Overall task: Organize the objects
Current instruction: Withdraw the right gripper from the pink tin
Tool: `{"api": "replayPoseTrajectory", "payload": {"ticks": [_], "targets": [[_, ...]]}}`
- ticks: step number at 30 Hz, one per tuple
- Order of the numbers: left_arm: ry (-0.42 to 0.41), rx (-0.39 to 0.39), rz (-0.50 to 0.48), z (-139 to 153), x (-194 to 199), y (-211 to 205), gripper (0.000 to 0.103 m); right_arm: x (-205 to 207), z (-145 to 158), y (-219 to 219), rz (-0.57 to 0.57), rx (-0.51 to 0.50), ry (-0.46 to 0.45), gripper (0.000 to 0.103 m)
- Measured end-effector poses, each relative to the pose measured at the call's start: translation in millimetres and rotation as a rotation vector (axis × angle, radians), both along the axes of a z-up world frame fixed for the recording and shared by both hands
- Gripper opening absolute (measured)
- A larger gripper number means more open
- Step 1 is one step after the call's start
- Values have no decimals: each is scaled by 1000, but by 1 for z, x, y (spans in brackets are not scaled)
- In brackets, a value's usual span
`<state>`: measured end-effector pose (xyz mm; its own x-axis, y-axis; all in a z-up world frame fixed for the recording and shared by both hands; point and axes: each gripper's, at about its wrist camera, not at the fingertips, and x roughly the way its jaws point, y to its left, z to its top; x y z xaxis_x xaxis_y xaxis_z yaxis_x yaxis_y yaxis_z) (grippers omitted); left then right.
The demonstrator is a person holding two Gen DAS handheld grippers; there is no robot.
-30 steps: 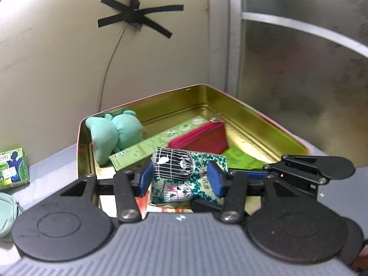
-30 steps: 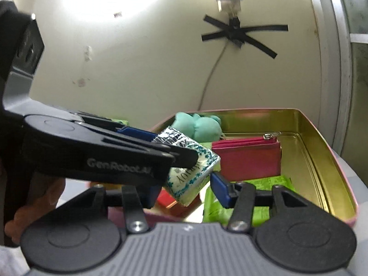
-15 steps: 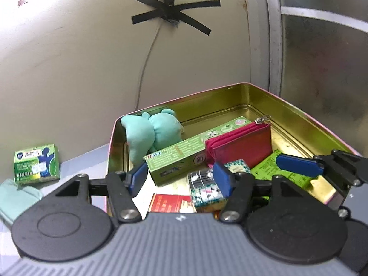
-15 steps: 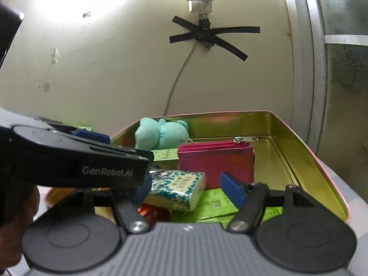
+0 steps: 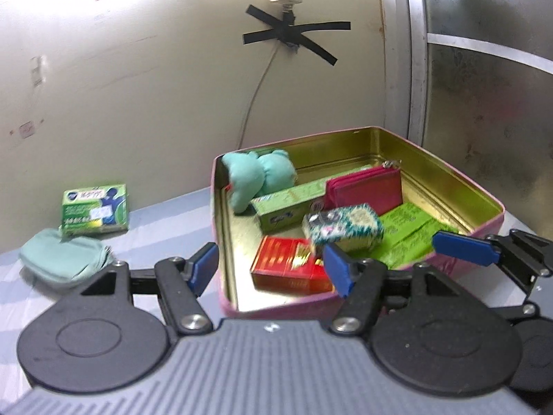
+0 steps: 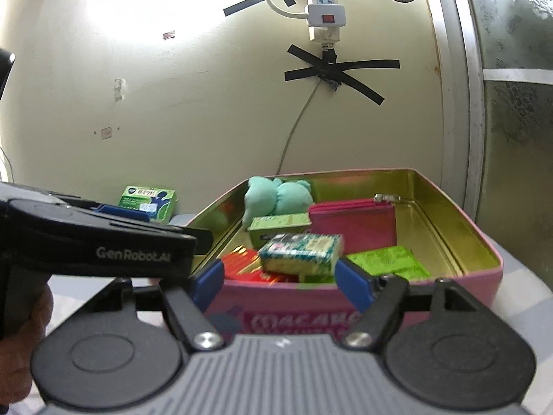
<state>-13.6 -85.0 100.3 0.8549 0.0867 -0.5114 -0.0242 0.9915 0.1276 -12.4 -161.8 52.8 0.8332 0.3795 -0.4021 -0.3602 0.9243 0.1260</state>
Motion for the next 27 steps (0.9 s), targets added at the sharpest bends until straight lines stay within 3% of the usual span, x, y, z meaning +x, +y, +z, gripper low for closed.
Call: {"api": "replayPoseTrajectory", "payload": {"ticks": [6,20,27], "targets": [[6,-7,39,-14,-23,18,69,-22,-11,5,5,0,33,73],[143,8,190,-69,-34,75,69,-30,-46,50,108,-109,171,68],[124,15,206,-71,-40,92,75,-30,-49,68,134,-154,186,71]]}}
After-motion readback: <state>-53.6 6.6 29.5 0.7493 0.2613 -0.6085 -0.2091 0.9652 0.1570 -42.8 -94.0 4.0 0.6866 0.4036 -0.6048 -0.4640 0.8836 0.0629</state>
